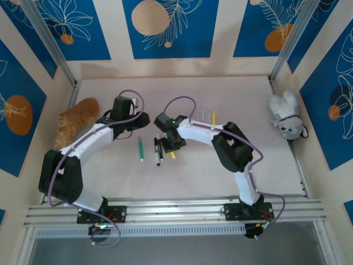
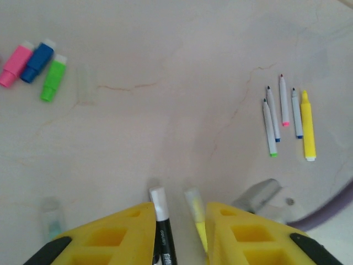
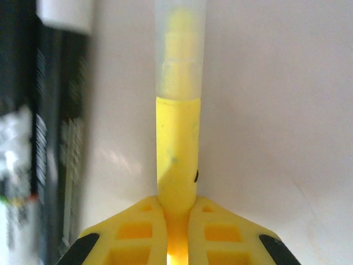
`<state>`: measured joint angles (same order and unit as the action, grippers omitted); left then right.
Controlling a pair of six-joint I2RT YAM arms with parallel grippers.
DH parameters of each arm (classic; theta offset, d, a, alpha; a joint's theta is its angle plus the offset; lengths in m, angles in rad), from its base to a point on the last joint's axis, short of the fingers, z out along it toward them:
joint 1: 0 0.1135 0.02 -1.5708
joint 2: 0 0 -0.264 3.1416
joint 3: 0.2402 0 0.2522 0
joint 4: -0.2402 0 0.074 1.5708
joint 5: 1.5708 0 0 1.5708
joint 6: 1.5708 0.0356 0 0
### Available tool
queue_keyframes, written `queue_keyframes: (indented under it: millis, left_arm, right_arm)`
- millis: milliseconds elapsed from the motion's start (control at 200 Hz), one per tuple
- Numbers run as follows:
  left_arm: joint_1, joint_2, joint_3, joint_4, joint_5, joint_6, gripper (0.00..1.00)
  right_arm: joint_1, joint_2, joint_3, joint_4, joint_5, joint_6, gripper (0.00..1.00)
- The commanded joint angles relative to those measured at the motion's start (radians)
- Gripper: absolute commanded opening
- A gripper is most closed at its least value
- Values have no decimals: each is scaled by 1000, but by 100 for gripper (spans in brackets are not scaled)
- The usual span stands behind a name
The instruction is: Open the pen caps
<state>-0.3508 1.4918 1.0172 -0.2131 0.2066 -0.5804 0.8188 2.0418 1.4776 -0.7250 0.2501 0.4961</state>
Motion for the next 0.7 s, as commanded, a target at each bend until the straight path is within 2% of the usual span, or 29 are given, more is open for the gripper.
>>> queue_keyframes:
  millis: [0, 140, 395, 695]
  left_arm:
    - [-30, 19, -14, 45, 51, -33, 28]
    - [-81, 35, 2, 59, 51, -52, 28]
    - [-150, 79, 63, 77, 48, -93, 35]
    - [-183, 104, 89, 88, 39, -112, 35]
  right_arm:
    - [-25, -154, -68, 82, -73, -19, 0]
    - [-26, -251, -105, 106, -128, -22, 0]
    - [-48, -358, -197, 211, -265, 11, 0]
    - [-55, -397, -230, 228, -282, 12, 0]
